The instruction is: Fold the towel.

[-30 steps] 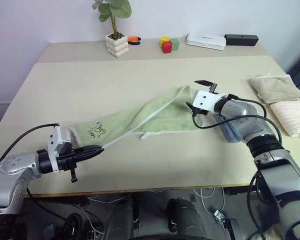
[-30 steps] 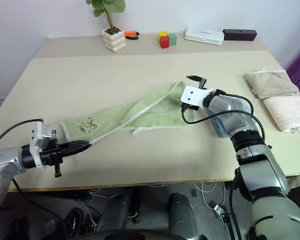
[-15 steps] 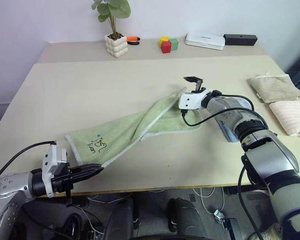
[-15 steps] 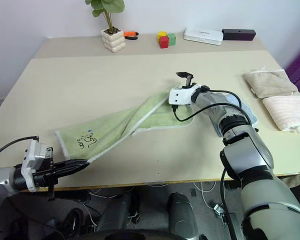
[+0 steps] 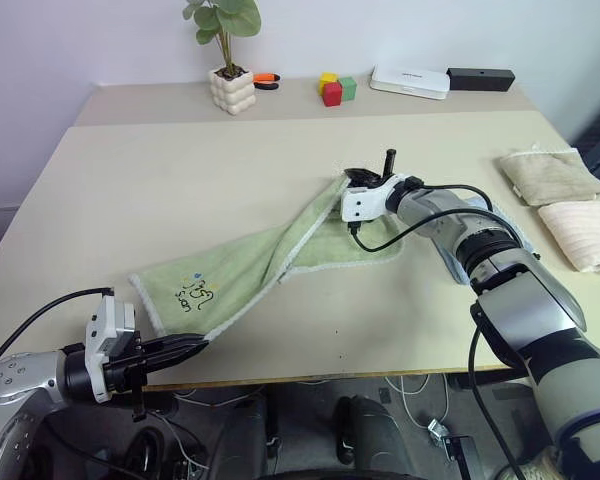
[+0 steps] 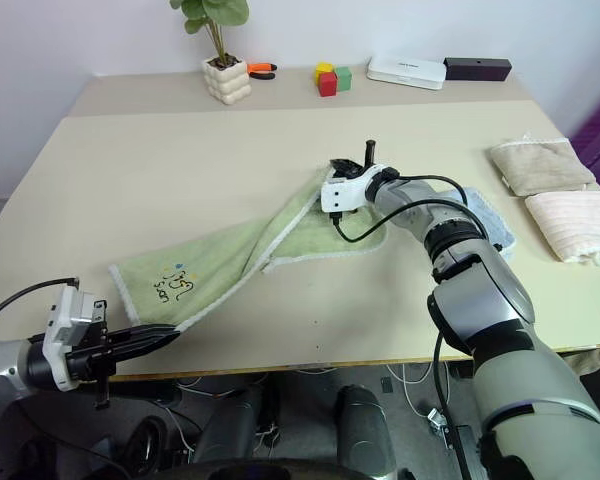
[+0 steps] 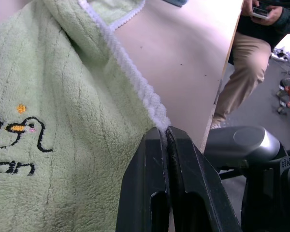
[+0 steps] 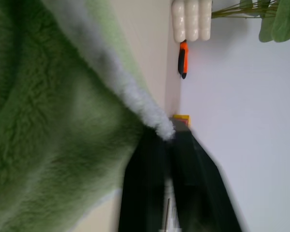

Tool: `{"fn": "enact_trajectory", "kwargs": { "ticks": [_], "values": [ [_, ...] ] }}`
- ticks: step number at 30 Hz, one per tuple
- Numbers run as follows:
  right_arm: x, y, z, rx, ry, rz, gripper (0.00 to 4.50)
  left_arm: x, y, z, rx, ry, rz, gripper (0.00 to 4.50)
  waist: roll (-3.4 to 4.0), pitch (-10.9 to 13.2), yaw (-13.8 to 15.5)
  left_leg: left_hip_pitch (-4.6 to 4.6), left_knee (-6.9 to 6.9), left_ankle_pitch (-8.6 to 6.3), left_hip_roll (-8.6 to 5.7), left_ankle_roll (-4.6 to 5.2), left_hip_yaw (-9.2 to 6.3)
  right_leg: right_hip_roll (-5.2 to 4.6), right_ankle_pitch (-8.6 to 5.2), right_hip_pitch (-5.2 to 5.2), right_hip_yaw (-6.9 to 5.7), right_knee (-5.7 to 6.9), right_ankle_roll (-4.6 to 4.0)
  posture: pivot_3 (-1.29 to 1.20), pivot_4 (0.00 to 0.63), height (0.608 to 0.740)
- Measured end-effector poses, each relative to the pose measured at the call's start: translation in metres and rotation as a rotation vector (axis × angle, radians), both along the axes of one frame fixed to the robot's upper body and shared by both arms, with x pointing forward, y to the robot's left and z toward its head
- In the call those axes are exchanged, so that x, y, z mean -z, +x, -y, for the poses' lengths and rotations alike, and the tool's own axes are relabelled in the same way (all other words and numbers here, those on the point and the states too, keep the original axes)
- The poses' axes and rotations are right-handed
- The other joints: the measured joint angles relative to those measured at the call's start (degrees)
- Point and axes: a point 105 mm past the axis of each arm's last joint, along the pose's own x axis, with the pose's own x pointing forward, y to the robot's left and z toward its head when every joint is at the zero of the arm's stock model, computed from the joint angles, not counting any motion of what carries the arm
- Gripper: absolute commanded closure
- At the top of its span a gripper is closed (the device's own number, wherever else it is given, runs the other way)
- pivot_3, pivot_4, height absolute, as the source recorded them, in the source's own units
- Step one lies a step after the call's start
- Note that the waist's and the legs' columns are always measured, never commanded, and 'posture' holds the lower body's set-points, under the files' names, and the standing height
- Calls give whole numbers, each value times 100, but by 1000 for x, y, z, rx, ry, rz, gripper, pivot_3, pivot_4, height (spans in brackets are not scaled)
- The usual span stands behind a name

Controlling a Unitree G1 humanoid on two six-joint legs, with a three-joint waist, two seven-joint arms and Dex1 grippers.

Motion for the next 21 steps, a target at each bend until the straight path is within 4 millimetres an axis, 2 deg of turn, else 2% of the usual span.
{"fn": "enact_trajectory", "kwargs": {
  "ticks": [6,10,14,18,21],
  "values": [
    [-2,-1,8,7,4,-19,4456,-4,9,-2,-30,-5,52,4500,0,0,20,0,1,0,-1,0,-1,1,0,2,0,0,0,0,150,740],
    [-6,-9,37,17,19,-71,4456,-11,28,-13,-136,-16,121,4500,-1,-1,56,0,3,0,-1,1,-3,1,0,6,0,-3,1,0,150,740],
    [4,-37,75,0,90,-257,4456,-20,45,-32,-240,-30,169,4500,-3,-1,48,8,3,-1,0,4,-5,2,1,20,-2,-7,3,0,150,740],
    [23,-73,83,-34,118,-454,4456,-33,66,-46,-310,-50,250,4500,-3,-1,37,15,5,-2,6,4,-5,5,2,23,-3,0,4,0,150,740],
    [18,-97,81,-42,163,-576,4456,-35,73,-56,-324,-34,255,4500,-2,0,30,14,5,-2,11,4,-6,5,2,17,-3,1,4,0,150,740]
  ]
}}
